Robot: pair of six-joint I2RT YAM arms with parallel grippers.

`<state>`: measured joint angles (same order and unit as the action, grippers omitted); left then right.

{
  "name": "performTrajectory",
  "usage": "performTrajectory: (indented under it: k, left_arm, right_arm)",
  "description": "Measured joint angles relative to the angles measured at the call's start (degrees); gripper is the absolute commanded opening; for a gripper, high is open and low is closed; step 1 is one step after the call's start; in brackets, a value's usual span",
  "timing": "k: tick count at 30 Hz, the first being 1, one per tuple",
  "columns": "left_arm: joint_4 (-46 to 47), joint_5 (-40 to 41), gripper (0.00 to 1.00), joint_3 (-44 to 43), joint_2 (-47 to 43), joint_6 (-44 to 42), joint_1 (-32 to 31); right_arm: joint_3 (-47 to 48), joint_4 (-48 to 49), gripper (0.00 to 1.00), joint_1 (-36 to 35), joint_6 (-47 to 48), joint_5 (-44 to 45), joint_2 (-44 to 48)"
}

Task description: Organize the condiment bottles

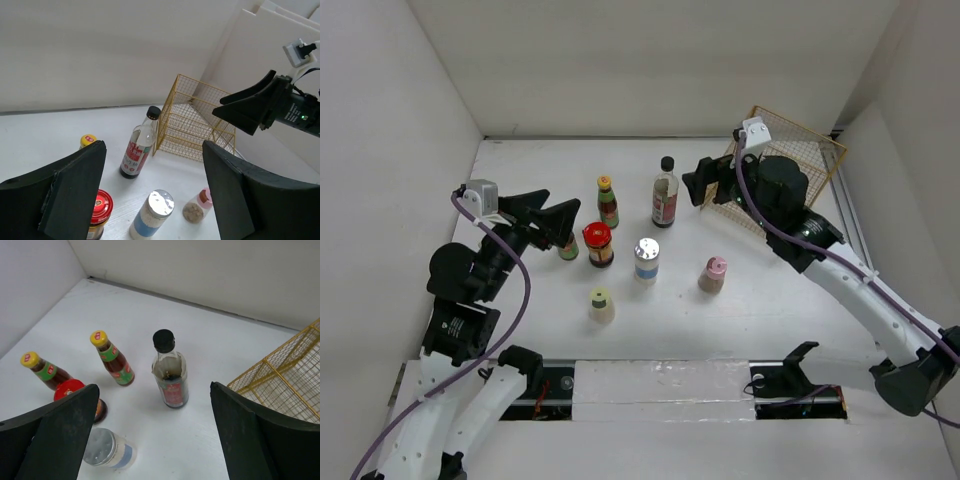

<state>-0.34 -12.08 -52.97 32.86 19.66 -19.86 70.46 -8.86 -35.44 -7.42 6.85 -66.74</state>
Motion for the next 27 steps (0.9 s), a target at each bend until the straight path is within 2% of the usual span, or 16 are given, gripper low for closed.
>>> performTrajectory:
  k: [1, 2, 3, 4, 5, 6, 7, 8, 9, 11, 12, 13, 16, 20, 27]
  left_arm:
    - [0.0, 0.0, 0.74, 0.0, -0.04, -0.17, 0.0]
    - [-0.07, 0.0, 0.74, 0.0, -0.13, -0.31, 0.0]
    - [-0.09, -0.02, 0.7, 0.0, -0.31, -0.35, 0.0]
    - [0.07, -0.15, 0.66, 0.02, -0.68, -0.44, 0.0]
    - [0.15, -0.2, 0.63, 0.04, -0.92, -0.52, 0.0]
    - [0.33, -0.26, 0.6, 0.07, -1.22, -0.59, 0.0]
    - [0.63, -0.37, 0.52, 0.09, -1.42, -0.7, 0.0]
    - [0.96, -0.5, 0.49, 0.09, -1.44, -0.72, 0.0]
    - [1.11, -0.66, 0.45, 0.09, -1.29, -0.92, 0.0]
    - [1.18, -0.92, 0.3, 0.09, -0.66, -0.83, 0.0]
    - [1.2, -1.03, 0.16, 0.09, -0.31, -0.85, 0.0]
    - [1.14, -1.03, 0.12, 0.09, 0.15, -0.76, 0.0]
    - [0.55, -0.48, 0.1, 0.09, 1.31, -0.92, 0.0]
    - [-0.2, 1.11, 0.27, 0.09, 2.21, -0.83, 0.0]
    - [-1.84, 2.29, 0.4, 0.07, 5.05, -0.48, 0.0]
  right_arm:
    - [0.0, -0.13, 0.9, -0.04, 0.11, 0.48, -0.48]
    - [0.0, -0.22, 0.64, -0.09, 0.2, 1.07, -0.81]
    - [-0.02, -0.33, 0.46, -0.26, 0.76, 1.22, -1.36]
    - [-0.02, -0.48, 0.08, -0.28, 0.79, 1.46, -1.7]
    - [-0.02, -0.76, 0.01, -0.33, 1.29, 1.55, -1.97]
    - [-0.02, -1.03, 0.0, -0.35, 0.92, 1.79, -2.14]
    - [-0.02, -1.09, 0.0, -0.37, 1.14, 2.03, -2.29]
    - [0.0, -1.11, 0.0, -0.39, 1.22, 2.29, -2.34]
    - [-0.02, -1.16, 0.19, -0.39, 1.2, 2.6, -2.43]
    - [0.0, -1.16, 0.51, -0.39, 1.4, 3.02, -2.78]
    - [0.0, -1.22, 0.74, -0.42, 1.38, 3.19, -3.1]
    - [-0.02, -1.14, 0.8, -0.46, 1.62, 3.23, -3.5]
    - [-0.04, -0.94, 0.9, -0.57, 2.25, 3.06, -5.27]
    - [0.11, -0.5, 0.91, -0.61, 2.71, 1.88, -9.6]
    - [5.22, 1.29, 0.88, 0.39, 3.43, -2.1, -22.23]
